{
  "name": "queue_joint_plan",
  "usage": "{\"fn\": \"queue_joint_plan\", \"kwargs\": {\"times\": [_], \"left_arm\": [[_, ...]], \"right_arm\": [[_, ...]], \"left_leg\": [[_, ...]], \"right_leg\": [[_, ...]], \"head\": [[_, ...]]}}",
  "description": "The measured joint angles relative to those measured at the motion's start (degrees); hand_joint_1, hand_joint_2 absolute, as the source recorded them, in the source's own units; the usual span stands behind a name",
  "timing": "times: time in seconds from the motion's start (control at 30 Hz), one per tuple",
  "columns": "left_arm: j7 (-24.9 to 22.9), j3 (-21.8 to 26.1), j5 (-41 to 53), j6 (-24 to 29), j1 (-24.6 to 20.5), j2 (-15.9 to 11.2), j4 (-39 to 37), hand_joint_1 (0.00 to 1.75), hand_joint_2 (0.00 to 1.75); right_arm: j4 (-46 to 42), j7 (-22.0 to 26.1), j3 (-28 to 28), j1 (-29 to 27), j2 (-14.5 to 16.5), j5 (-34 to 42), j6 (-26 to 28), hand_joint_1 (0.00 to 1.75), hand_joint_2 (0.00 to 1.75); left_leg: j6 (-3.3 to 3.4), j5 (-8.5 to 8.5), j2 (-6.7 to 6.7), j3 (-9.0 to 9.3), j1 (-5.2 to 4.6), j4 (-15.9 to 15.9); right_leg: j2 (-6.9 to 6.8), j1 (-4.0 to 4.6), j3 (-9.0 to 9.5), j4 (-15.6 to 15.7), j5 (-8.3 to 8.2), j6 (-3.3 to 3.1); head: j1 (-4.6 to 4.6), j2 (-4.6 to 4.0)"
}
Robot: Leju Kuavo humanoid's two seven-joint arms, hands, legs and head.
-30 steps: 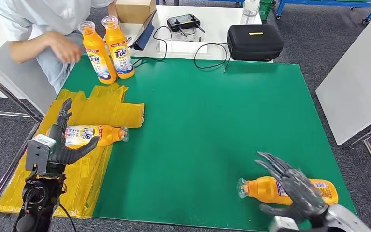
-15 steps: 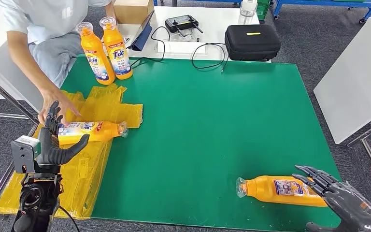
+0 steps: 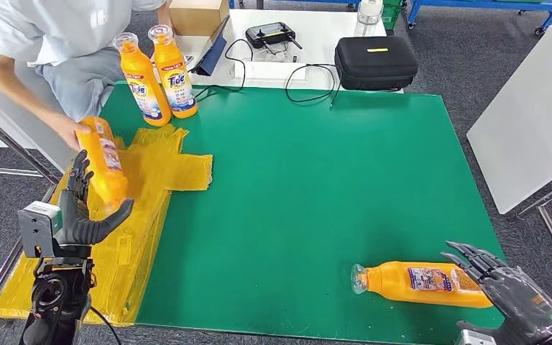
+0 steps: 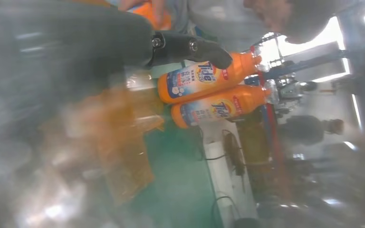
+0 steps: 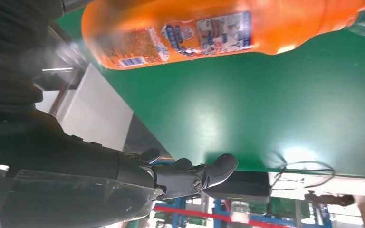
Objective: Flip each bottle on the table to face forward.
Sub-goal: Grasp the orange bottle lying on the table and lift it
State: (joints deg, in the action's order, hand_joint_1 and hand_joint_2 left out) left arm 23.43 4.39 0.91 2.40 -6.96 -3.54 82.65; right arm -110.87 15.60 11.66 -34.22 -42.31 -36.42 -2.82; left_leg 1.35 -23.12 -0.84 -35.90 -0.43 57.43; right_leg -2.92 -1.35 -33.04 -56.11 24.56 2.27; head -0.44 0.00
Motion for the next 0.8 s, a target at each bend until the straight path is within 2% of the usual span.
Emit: {"fn": "queue_joint_plan", "kwargs": {"times": [0.2, 0.43, 0.63, 0.8], "left_arm": [[-0.3, -0.1, 0.2, 0.0, 0.0, 0.3, 0.0, 0.00, 1.75], [-0.7, -1.3, 0.4, 0.2, -0.6, 0.6, 0.0, 0.00, 1.75], [-0.9, -2.2, 0.3, 1.0, -1.0, 0.7, -0.1, 0.00, 1.75], [-0.9, -2.5, 0.2, 1.1, -1.1, 0.7, -0.2, 0.00, 1.75]], "right_arm": [[5.5, -1.7, -2.2, 4.9, 1.7, -4.3, 0.1, 0.00, 1.75], [14.1, -3.6, -10.3, 11.2, 3.8, -7.8, 1.3, 0.00, 1.75], [19.5, -7.6, -16.5, 14.4, 3.6, -7.9, 2.8, 0.00, 1.75], [22.5, -8.7, -19.2, 16.0, 3.3, -7.9, 3.3, 0.00, 1.75]], "left_leg": [[0.00, 0.01, -0.01, 0.02, 0.02, 0.0], [0.01, 0.02, 0.00, 0.01, 0.02, 0.0], [0.01, 0.02, 0.01, -0.01, 0.02, 0.0], [0.01, 0.01, 0.01, -0.01, 0.02, 0.0]], "right_leg": [[0.01, 0.00, 0.00, 0.0, 0.00, 0.00], [0.00, 0.00, 0.01, 0.0, -0.01, 0.00], [-0.01, 0.00, 0.01, 0.0, -0.01, 0.00], [-0.01, 0.00, 0.01, 0.0, -0.01, 0.00]], "head": [[0.00, 0.00], [0.00, 0.00], [-0.01, 0.00], [-0.01, 0.00]]}}
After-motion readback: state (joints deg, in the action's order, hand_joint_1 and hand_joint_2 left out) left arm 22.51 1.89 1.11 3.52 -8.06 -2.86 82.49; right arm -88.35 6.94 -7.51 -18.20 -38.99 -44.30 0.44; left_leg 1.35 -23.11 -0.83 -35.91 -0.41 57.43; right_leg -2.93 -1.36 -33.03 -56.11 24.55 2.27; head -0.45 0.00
